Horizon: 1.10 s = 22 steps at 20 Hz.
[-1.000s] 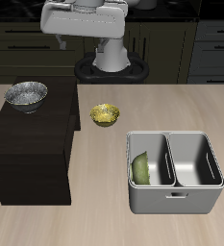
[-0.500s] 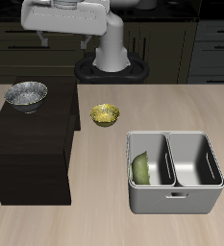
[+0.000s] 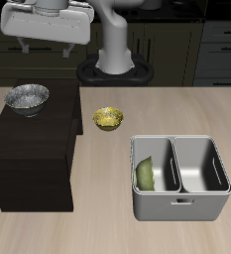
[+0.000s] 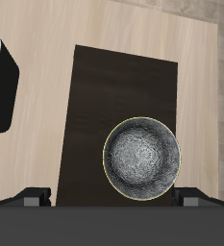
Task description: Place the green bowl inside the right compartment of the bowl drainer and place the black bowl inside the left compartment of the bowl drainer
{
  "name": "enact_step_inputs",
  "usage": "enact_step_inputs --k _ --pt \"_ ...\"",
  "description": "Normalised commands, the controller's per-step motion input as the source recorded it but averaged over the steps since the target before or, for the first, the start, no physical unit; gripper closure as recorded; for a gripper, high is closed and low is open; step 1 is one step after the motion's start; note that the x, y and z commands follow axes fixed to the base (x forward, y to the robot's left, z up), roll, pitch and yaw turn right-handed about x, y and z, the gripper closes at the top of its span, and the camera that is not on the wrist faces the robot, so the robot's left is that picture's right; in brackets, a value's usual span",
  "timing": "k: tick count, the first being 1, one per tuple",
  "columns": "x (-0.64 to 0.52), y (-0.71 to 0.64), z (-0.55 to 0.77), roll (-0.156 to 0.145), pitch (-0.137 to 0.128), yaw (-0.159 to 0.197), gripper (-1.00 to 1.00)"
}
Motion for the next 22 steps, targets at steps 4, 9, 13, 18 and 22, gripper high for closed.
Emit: enact_step_inputs --k 4,9,13,18,22 --pt "0.17 -0.34 -0.02 -0.041 -0.002 -0.035 -1.0" --pt "0.07 0.04 -0.19 0.005 0.015 -0.02 -1.0" --pt "-0.04 0.29 -0.25 0.037 0.01 -0.025 -1.0" --pt "-0.02 0.17 -0.2 0.029 0.007 -0.039 -1.0" --pt "-0.07 -0.09 -0.23 -0.005 0.014 -0.028 -1.0"
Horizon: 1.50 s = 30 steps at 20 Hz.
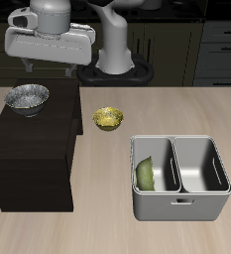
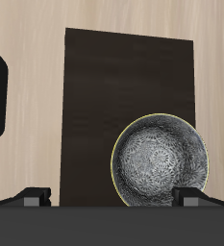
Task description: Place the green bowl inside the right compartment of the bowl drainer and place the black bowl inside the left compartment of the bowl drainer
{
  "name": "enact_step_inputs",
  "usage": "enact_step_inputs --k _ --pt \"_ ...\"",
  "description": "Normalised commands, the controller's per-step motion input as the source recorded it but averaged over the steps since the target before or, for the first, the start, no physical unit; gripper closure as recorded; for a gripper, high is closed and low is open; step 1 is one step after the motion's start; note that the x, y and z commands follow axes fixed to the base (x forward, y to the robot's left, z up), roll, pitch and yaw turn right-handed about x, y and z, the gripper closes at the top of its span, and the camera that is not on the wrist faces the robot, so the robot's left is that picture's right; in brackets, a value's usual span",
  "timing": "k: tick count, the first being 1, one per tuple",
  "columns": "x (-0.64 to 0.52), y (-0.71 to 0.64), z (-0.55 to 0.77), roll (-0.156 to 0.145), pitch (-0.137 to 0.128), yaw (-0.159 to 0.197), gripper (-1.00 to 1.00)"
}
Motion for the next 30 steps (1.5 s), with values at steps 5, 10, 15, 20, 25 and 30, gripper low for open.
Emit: enact_step_inputs --k 5,10,15,20,25,30 --pt "-0.04 -0.16 -0.3 -0.016 0.029 -0.026 -1.0" --pt "-0.1 -0.03 -0.31 0.008 0.02 0.005 -1.0" --pt "-0.08 0.03 -0.24 0.009 0.015 -0.017 -1.0" --pt "-0.03 -0.01 -0.26 -0.001 0.023 -0.004 -1.0" --pt "-0.03 0.03 -0.33 0.015 0.035 -0.001 -1.0" --pt "0.03 -0.02 -0.14 0.002 0.009 -0.008 1.0"
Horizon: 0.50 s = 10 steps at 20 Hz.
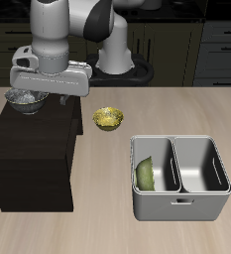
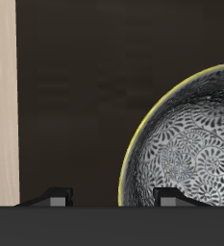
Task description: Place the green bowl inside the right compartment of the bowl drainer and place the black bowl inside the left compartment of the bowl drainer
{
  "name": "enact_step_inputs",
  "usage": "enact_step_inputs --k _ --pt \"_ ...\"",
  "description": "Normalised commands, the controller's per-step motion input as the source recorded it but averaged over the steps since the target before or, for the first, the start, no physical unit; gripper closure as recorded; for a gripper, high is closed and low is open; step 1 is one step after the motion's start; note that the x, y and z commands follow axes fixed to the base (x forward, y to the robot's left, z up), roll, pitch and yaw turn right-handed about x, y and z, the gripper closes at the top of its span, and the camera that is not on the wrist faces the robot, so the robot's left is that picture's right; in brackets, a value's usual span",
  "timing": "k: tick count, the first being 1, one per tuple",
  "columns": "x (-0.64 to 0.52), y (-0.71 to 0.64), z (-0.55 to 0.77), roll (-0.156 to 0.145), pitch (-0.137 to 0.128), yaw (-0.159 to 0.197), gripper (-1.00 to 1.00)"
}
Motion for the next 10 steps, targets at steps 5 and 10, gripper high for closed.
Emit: enact_step_inputs --k 5,10 --pt "0.0 0.05 0.04 0.002 -0.005 0.02 1.0" --pt "0.03 0.06 0.1 0.001 -0.004 0.018 1.0"
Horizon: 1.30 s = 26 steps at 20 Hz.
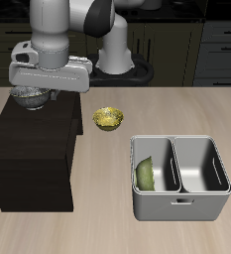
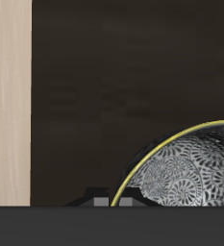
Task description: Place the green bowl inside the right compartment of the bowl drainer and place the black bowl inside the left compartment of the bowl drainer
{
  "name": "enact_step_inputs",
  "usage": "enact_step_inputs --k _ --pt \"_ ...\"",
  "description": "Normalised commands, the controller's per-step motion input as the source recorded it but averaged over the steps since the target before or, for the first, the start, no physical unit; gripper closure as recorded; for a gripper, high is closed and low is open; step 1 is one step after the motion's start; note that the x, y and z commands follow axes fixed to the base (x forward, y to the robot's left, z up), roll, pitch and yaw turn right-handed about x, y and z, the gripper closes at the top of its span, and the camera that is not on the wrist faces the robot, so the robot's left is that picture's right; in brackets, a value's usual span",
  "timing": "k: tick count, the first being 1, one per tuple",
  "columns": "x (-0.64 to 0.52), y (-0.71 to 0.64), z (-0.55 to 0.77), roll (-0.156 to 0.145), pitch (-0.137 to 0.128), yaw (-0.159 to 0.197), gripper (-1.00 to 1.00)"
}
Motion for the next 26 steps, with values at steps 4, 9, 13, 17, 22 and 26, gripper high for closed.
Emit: enact_step_inputs --k 4,9,13,17,22,26 --pt "-0.06 0.21 0.21 0.023 -0.018 0.022 1.0" --pt "-0.15 0.48 0.45 0.065 -0.059 0.011 1.0" --pt "-0.1 0.49 0.33 0.071 -0.049 0.02 1.0" --pt "-0.03 0.43 0.29 0.038 -0.039 -0.007 1.0" --pt "0.02 0.31 0.23 -0.015 -0.023 -0.02 1.0" --pt "0.06 0.41 0.11 -0.025 -0.013 0.001 1.0"
